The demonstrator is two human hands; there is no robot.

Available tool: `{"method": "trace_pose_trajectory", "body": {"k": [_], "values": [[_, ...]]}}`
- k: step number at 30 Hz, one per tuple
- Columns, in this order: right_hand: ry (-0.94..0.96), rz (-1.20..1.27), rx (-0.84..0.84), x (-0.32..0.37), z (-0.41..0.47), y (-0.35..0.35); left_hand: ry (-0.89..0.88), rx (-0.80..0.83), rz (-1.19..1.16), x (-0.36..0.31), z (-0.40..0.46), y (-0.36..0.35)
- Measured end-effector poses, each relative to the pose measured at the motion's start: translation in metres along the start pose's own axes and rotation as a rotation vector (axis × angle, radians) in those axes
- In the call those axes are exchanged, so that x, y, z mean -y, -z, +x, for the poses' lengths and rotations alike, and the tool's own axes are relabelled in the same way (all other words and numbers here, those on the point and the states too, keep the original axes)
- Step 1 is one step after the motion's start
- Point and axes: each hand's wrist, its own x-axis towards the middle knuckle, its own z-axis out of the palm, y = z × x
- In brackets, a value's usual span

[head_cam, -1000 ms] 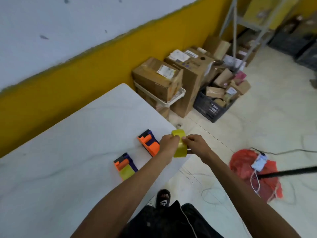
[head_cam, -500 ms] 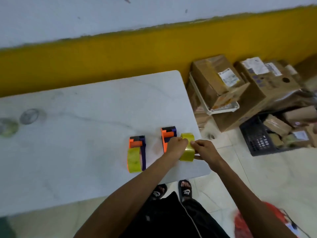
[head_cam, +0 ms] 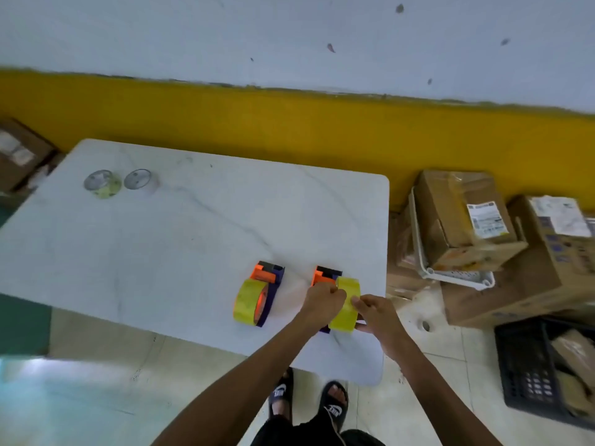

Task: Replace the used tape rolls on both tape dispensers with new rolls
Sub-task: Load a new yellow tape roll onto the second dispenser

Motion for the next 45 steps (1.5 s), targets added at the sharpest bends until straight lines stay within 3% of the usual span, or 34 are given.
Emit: {"method": "trace_pose_trajectory", "body": {"k": [4, 7, 14, 17, 22, 31, 39, 45], "values": [[0.007, -0.033, 0.017, -0.003, 0.002, 0.000, -0.118, -0.215, 0.054, 0.013, -0.004, 0.019], [0.018, -0.063, 0.027, -0.008, 0.001, 0.000, -0.089, -0.318, 0.059, 0.033, -0.004, 0.031], [0.009, -0.130, 0.054, -0.009, 0.004, -0.006, 0.001, -0.114, 0.191, 0.070, -0.011, 0.027], [0.014, -0.135, 0.033, -0.006, 0.005, -0.011, -0.016, -0.100, 0.195, 0.070, -0.010, 0.028], [-0.006, -0.148, 0.022, -0.004, 0.001, -0.013, 0.008, -0.108, -0.054, 0.063, -0.008, 0.031], [0.003, -0.078, 0.027, -0.002, 0.002, -0.016, 0.056, -0.092, -0.226, 0.039, -0.002, 0.036], [-0.018, -0.072, 0.039, -0.006, 0.005, -0.030, 0.116, -0.114, -0.223, 0.042, -0.001, 0.033], [0.060, -0.300, -0.053, -0.012, 0.009, -0.043, 0.074, -0.065, -0.209, 0.042, -0.005, 0.023]]}}
